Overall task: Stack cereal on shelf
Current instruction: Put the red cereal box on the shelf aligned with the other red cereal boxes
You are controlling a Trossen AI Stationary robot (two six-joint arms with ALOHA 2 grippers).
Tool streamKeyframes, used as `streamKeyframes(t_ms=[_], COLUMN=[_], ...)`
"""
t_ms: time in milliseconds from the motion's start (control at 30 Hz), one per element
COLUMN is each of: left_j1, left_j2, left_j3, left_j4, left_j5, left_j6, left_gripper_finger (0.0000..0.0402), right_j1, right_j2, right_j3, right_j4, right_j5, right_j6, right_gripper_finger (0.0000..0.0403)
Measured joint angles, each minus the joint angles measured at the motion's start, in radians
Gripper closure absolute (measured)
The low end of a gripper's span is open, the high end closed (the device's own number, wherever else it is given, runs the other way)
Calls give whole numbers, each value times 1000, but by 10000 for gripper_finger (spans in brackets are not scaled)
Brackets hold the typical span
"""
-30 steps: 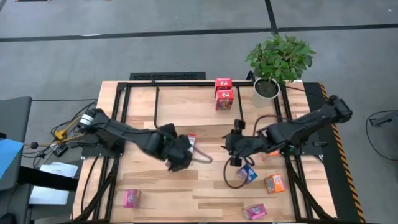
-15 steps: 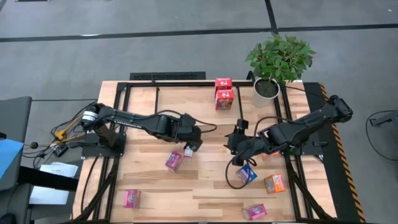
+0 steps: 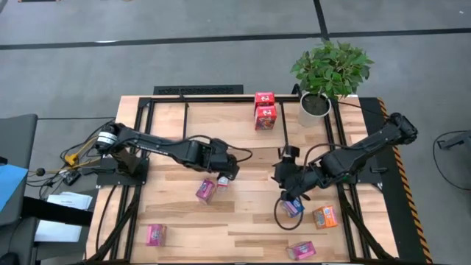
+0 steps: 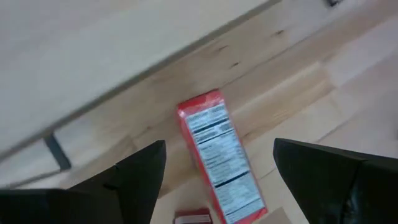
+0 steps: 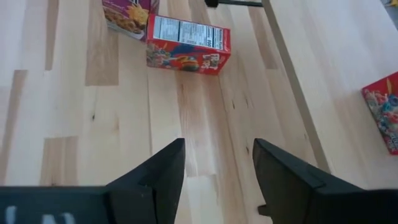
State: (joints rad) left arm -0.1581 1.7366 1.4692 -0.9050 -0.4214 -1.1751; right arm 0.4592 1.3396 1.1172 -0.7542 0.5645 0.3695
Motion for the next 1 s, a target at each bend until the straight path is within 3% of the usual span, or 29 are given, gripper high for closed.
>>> streamKeyframes(t_ms=[133,400,733,1000], left_j1=[-17,-42,-68,-68], left_j2=[1,1,98,126], left_j3=[-53,-61,-62,-61], left_j4=[74,105,147,134], left_j5=[4,-89,-46,-86], left_j6=[-26,-71,-68,-94], left_gripper_finger=[115,115,115,115], right_j1=[12,13,13,21], right_j2=[0,0,0,0], right_j3=[0,0,0,0], right_j4=[-1,-16,-21,-24], right_j5=[15,14,14,13], right_j6=[0,-3,-3,-3], right_gripper_finger=[176,185,191,191])
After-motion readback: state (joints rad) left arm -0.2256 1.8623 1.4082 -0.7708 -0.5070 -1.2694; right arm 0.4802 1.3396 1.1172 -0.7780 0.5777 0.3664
